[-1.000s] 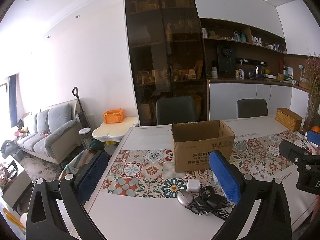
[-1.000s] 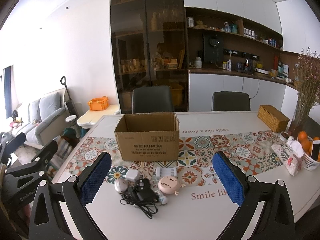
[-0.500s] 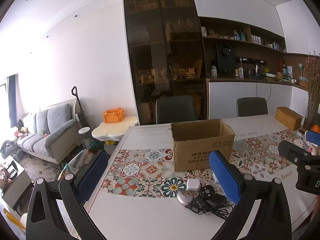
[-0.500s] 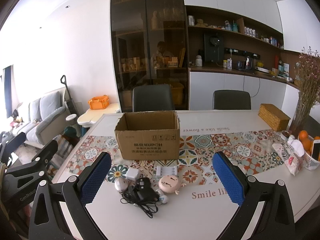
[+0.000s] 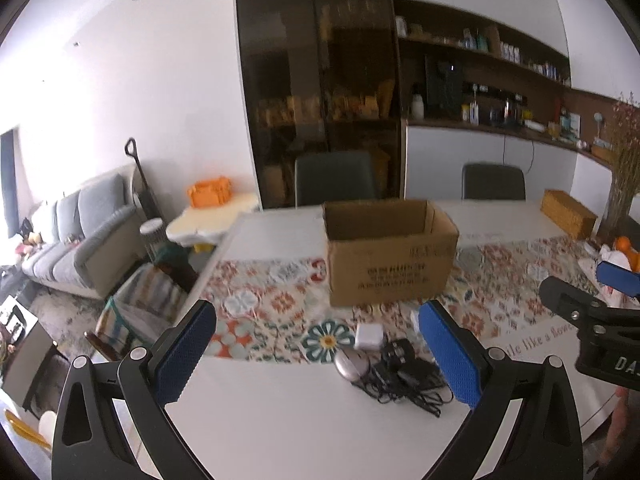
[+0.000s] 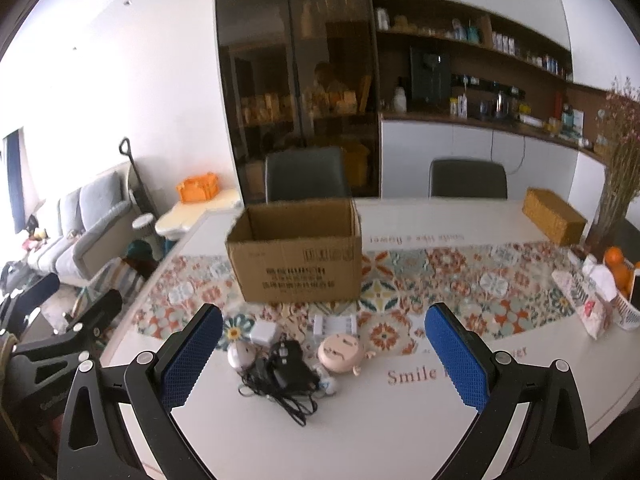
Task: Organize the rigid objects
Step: 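Lower the left tool to the white square charger while the right tool approaches the pink round speaker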
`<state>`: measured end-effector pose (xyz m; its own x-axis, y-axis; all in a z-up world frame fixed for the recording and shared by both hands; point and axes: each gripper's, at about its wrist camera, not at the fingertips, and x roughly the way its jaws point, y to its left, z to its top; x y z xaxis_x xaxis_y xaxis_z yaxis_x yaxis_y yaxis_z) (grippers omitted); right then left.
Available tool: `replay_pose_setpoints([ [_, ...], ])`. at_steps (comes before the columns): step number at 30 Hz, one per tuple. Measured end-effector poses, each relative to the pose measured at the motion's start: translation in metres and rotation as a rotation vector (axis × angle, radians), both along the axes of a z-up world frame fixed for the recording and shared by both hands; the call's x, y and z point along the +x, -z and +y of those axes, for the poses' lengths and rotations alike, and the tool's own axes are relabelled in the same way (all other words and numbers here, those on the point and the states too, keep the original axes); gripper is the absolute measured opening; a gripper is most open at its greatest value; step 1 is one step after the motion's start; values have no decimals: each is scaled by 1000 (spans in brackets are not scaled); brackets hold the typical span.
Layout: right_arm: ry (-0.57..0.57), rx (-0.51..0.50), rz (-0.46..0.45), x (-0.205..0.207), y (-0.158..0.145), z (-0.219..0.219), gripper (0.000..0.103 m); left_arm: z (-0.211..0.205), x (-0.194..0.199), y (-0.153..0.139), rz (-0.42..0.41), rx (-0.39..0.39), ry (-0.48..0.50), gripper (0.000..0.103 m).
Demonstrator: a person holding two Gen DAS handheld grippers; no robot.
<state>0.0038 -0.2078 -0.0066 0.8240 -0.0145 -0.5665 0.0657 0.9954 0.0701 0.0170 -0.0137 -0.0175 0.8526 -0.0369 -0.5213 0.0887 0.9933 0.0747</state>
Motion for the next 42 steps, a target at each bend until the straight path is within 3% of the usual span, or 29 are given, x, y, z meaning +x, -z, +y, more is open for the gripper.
replay_pose_setpoints([
  [10, -55, 48, 258, 58, 50, -17, 102, -20, 40, 41, 224, -15, -27, 103],
  [17, -99, 57, 377, 95, 84, -23, 101, -29, 70, 74, 358, -17, -63, 103],
  [32, -200, 25, 571, 165, 152, -28, 101, -49, 117, 123, 522, -6, -117, 103],
  [42, -243, 17, 643, 189, 188, -31, 98, -60, 134, 148, 556, 45, -150, 103],
])
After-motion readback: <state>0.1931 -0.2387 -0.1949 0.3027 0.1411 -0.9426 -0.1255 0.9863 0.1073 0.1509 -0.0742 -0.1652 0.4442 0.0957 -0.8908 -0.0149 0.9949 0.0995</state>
